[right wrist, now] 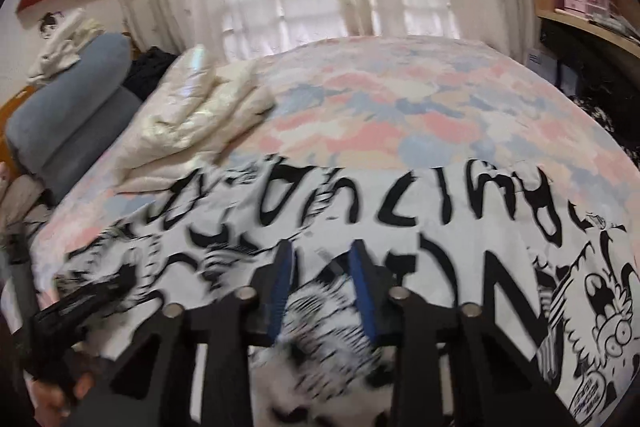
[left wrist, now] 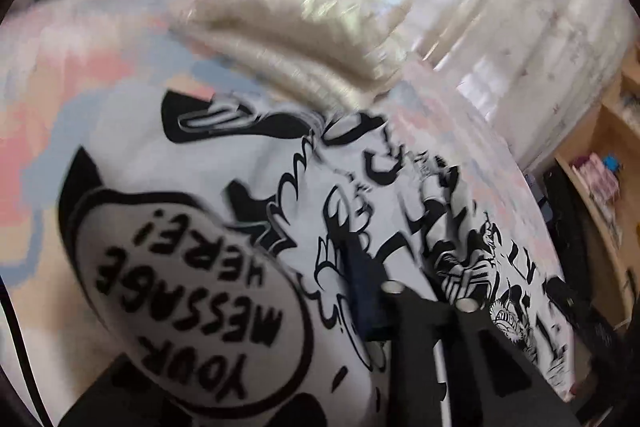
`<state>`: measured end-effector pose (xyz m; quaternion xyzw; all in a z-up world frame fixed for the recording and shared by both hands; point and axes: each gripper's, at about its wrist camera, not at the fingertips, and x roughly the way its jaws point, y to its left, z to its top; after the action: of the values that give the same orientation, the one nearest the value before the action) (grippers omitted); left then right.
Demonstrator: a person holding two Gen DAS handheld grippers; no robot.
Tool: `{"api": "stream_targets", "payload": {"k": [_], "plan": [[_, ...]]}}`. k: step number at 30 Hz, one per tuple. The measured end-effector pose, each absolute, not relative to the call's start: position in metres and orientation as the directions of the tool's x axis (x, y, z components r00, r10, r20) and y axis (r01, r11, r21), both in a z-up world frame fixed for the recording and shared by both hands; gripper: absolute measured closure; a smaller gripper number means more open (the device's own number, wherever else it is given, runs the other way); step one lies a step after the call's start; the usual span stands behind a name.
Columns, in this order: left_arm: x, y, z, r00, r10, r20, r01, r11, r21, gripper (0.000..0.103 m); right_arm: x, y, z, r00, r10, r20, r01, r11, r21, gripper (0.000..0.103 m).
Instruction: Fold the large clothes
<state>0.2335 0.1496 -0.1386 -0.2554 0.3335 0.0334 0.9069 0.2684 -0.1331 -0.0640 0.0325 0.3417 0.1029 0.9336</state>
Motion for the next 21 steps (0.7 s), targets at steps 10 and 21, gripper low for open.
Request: {"api": "stream_targets", "payload": {"k": [10,21], "plan": [[0.213,0.090,-0.076,0.873,-0.028,-0.487,-0.089,0.972,-0.216,0.094,0.293,-0.136,-0.131,0.646,0.167,-0.745,-0.184,0.981,0.060,0.089],[0.217,-0.015,-0.012,0.870,-0.152,-0.469,0.114,0.988,-0.108,0.095,0.302,-0.168,-0.132,0.564,0.392,-0.727,-0.184,0.918,0.352,0.088]]}}
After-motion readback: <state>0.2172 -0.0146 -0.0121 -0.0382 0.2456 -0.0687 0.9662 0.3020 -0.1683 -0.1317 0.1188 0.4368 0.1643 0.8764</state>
